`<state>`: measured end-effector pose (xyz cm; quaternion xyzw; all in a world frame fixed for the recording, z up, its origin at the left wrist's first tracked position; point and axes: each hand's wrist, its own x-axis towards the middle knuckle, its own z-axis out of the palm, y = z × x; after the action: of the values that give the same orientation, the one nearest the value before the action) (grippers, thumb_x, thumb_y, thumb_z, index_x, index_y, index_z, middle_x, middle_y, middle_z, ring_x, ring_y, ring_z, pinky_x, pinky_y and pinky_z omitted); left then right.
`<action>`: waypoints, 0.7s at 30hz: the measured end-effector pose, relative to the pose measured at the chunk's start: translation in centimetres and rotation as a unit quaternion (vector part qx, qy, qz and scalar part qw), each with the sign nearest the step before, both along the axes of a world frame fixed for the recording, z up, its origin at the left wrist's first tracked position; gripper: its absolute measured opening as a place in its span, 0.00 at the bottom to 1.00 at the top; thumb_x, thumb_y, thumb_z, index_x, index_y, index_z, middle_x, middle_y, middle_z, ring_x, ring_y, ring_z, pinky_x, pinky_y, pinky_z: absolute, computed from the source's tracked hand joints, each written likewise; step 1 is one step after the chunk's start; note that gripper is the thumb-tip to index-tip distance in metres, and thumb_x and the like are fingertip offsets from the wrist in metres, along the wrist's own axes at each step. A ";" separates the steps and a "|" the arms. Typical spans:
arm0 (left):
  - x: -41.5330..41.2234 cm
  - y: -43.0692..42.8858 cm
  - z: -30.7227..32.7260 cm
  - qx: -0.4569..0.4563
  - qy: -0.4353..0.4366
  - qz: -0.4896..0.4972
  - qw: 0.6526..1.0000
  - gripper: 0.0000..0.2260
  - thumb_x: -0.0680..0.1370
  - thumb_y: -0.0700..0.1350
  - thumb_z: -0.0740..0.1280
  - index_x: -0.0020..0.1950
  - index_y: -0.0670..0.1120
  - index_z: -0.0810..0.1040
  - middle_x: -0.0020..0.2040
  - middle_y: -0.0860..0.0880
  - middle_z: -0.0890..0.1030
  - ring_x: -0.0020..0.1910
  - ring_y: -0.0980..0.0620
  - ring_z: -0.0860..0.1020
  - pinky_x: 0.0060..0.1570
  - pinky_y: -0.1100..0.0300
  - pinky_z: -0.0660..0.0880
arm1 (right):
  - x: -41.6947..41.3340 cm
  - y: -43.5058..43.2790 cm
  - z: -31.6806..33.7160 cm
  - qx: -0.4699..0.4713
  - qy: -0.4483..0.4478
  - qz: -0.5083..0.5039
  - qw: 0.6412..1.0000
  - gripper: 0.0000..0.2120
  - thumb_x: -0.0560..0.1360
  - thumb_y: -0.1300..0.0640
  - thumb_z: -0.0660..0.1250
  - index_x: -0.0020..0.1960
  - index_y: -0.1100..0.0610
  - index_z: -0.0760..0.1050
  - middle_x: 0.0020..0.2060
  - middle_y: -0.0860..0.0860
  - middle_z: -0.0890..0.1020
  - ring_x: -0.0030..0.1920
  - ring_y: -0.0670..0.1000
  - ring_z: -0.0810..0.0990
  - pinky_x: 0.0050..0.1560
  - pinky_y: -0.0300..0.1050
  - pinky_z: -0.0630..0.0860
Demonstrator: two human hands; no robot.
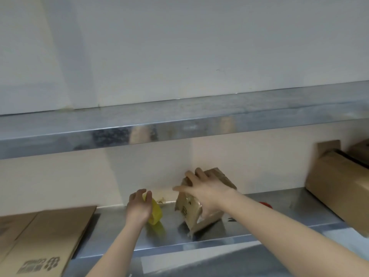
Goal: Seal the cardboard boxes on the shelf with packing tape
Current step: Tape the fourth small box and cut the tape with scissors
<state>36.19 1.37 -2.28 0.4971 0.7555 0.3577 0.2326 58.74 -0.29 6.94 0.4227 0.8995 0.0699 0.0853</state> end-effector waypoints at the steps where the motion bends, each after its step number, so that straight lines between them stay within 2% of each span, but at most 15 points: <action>1: 0.2 0.0 0.3 0.001 -0.001 -0.003 1.000 0.16 0.81 0.49 0.60 0.66 0.44 0.73 0.66 0.38 0.72 0.66 0.40 0.70 0.64 0.54 0.65 | 0.5 0.0 0.7 0.015 0.021 -0.007 1.000 0.52 0.63 0.39 0.76 0.76 0.41 0.47 0.72 0.54 0.52 0.70 0.62 0.55 0.66 0.59 0.62; 3: 0.8 0.1 1.2 0.014 -0.007 -0.002 1.000 0.16 0.81 0.50 0.60 0.65 0.45 0.74 0.65 0.40 0.73 0.65 0.40 0.71 0.63 0.53 0.66 | 1.5 -0.1 2.2 0.047 0.086 -0.027 0.995 0.55 0.62 0.33 0.72 0.77 0.43 0.42 0.71 0.52 0.51 0.69 0.60 0.54 0.68 0.58 0.60; 5: 1.7 0.1 2.2 0.052 -0.028 -0.002 0.998 0.15 0.81 0.50 0.60 0.65 0.45 0.74 0.65 0.41 0.74 0.64 0.42 0.73 0.62 0.53 0.67 | 2.9 -0.3 3.5 0.047 0.176 -0.068 0.981 0.57 0.61 0.33 0.72 0.78 0.46 0.41 0.69 0.50 0.52 0.68 0.58 0.55 0.69 0.57 0.63; 9: 4.8 0.1 4.5 0.074 -0.096 -0.017 0.992 0.15 0.82 0.49 0.57 0.65 0.46 0.74 0.65 0.45 0.76 0.64 0.44 0.73 0.60 0.56 0.66 | 7.3 -1.2 4.1 -0.004 0.371 -0.172 0.912 0.54 0.64 0.49 0.76 0.78 0.51 0.45 0.67 0.48 0.52 0.67 0.56 0.56 0.67 0.50 0.67; 13: 8.4 0.3 5.3 0.077 -0.126 -0.060 0.987 0.09 0.81 0.50 0.59 0.59 0.50 0.75 0.60 0.45 0.79 0.60 0.45 0.76 0.58 0.56 0.68 | 12.0 -3.0 2.3 0.018 0.427 -0.260 0.866 0.51 0.59 0.51 0.79 0.72 0.58 0.52 0.59 0.48 0.55 0.62 0.53 0.61 0.64 0.45 0.67; 15: 10.3 0.3 5.7 0.079 -0.129 -0.078 0.985 0.09 0.81 0.48 0.60 0.58 0.49 0.75 0.59 0.45 0.80 0.59 0.45 0.76 0.58 0.56 0.69 | 14.2 -3.7 1.1 0.036 0.471 -0.313 0.824 0.52 0.58 0.49 0.81 0.71 0.59 0.52 0.57 0.48 0.56 0.63 0.52 0.62 0.62 0.41 0.66; 17: 12.1 0.0 6.2 0.085 -0.126 -0.086 0.985 0.10 0.81 0.46 0.60 0.60 0.47 0.76 0.59 0.46 0.80 0.59 0.45 0.76 0.57 0.57 0.69 | 16.3 -4.3 -0.1 0.049 0.519 -0.348 0.779 0.56 0.58 0.48 0.81 0.73 0.58 0.49 0.61 0.50 0.58 0.65 0.53 0.63 0.65 0.45 0.67; 19: 13.9 -0.4 6.7 0.090 -0.119 -0.095 0.984 0.10 0.81 0.45 0.60 0.60 0.46 0.76 0.59 0.46 0.80 0.59 0.46 0.76 0.54 0.60 0.68 | 17.8 -4.9 -1.2 0.038 0.534 -0.360 0.764 0.58 0.58 0.47 0.81 0.75 0.56 0.47 0.63 0.50 0.57 0.66 0.54 0.63 0.67 0.52 0.68; 21: 15.7 -1.0 7.3 0.089 -0.101 -0.116 0.984 0.11 0.81 0.45 0.60 0.62 0.46 0.76 0.59 0.47 0.79 0.59 0.47 0.76 0.51 0.63 0.66 | 19.1 -5.5 -2.0 0.031 0.538 -0.372 0.755 0.55 0.59 0.47 0.81 0.74 0.58 0.52 0.59 0.49 0.57 0.66 0.54 0.64 0.66 0.49 0.68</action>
<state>51.90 0.40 4.99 0.5615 0.6305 0.4425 0.3023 77.87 -5.75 4.92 0.6946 0.5658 -0.1789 -0.4066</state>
